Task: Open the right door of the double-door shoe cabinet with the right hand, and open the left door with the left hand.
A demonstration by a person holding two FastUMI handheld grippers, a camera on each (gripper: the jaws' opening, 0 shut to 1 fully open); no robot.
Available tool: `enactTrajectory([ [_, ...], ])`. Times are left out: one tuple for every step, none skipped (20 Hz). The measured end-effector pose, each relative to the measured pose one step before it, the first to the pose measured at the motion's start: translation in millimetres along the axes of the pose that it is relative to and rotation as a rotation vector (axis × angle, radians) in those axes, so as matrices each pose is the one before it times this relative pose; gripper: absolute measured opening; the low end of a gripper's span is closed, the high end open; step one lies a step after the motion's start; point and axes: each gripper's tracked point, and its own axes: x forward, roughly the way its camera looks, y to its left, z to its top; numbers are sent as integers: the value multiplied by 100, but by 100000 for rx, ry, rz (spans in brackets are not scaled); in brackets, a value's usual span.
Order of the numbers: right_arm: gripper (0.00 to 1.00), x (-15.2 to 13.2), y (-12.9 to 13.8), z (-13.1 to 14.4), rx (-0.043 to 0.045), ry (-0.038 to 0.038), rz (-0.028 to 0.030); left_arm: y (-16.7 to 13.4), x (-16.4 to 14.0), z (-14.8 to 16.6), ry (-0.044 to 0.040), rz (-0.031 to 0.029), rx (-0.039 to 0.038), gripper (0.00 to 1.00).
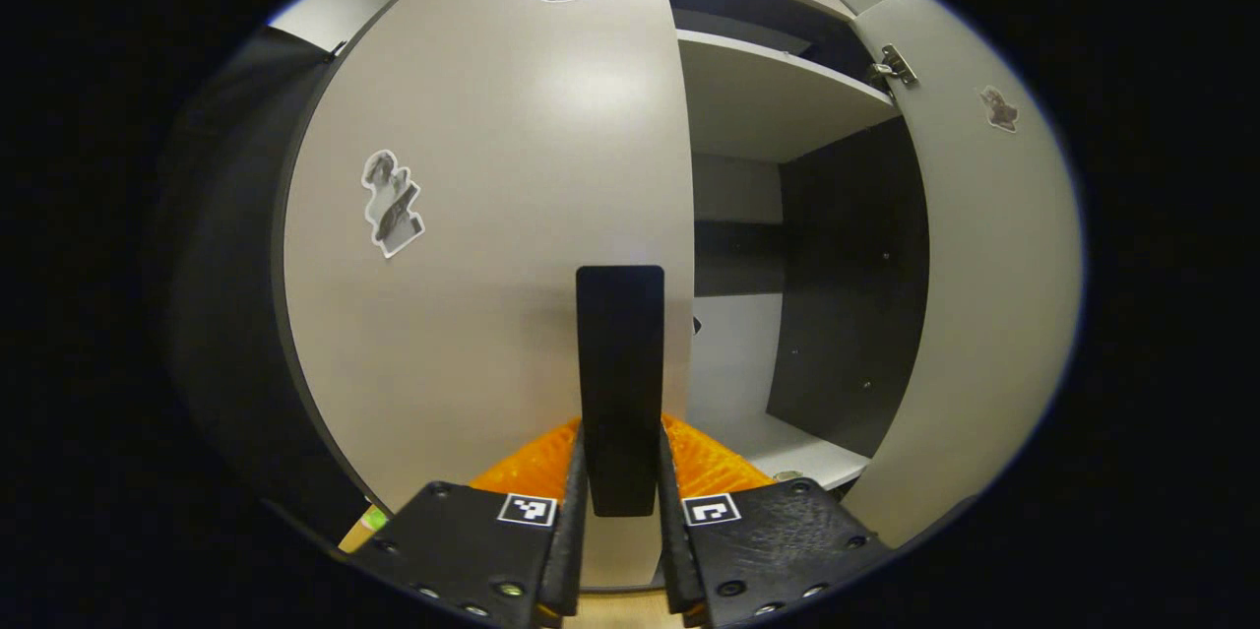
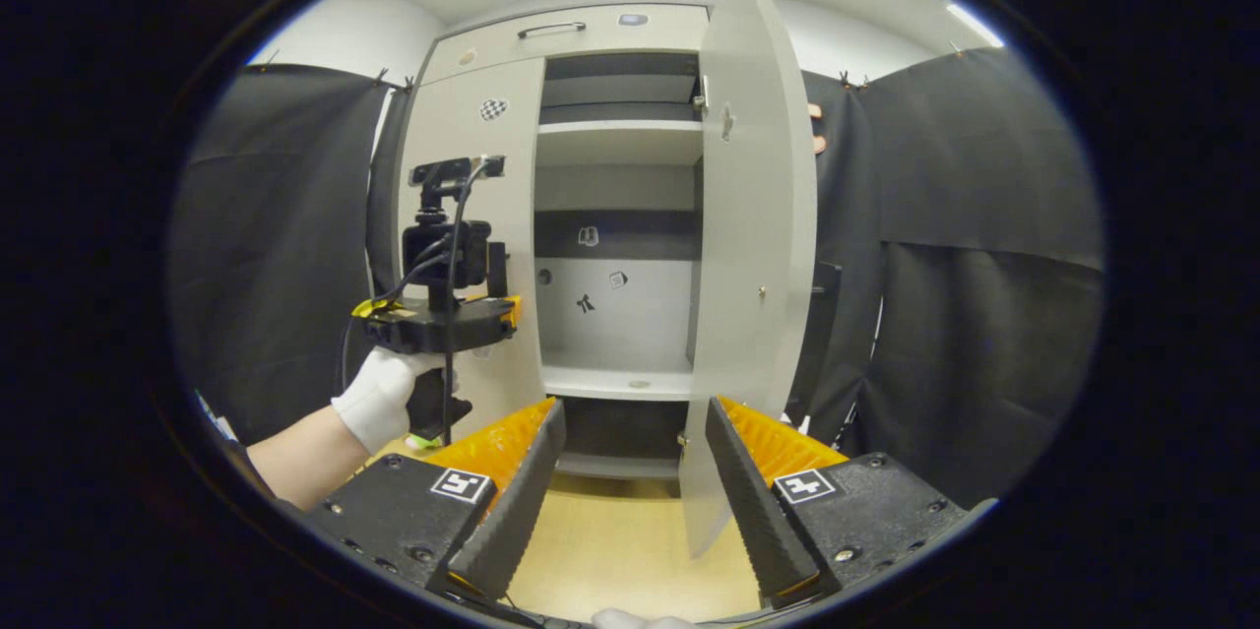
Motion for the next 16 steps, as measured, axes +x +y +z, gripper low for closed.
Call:
enactTrajectory([
  [90,-27,22,-39,137,22,443,109,32,-262,882,368,695,30],
  [90,-15,13,-126,140,288,372,80,-299,242,-1042,516,-308,27],
  [90,-141,107,-67,53,380,480,29,153,-49,-208,389,-1487,21],
  [90,-101,159,-108,-11,247,818,50,-349,-88,104,221,-1522,16],
  [90,-100,134,41,-108,-103,536,-33,-341,261,-736,-130,1418,6],
  [89,-210,45,81,-239,-251,295,-50,171,-99,-545,-24,1123,6],
  [90,-196,-10,15,-407,-273,379,33,-153,77,-212,6,772,6],
  [90,-235,-38,52,-374,-219,118,-75,-375,3,-36,-354,-708,6],
  [90,-117,-54,85,39,-335,196,-14,-362,35,-159,-758,-660,6],
  [89,-127,91,-65,171,2,460,-89,-502,38,43,-869,-248,6],
  [90,-116,179,-143,210,243,674,71,-260,15,-272,-738,744,6],
  [89,-104,317,-87,266,169,830,158,-223,-41,-230,-730,926,6],
  [89,-134,267,-257,93,363,783,150,-411,5,-241,-522,453,6],
  [90,-114,372,-125,54,418,1179,199,-433,-75,-172,-384,-97,6],
  [89,-29,381,-159,66,393,1222,209,-347,-38,-55,-459,-32,6],
  [89,-123,467,-94,-304,335,1366,161,-224,17,-372,-485,-154,6],
])
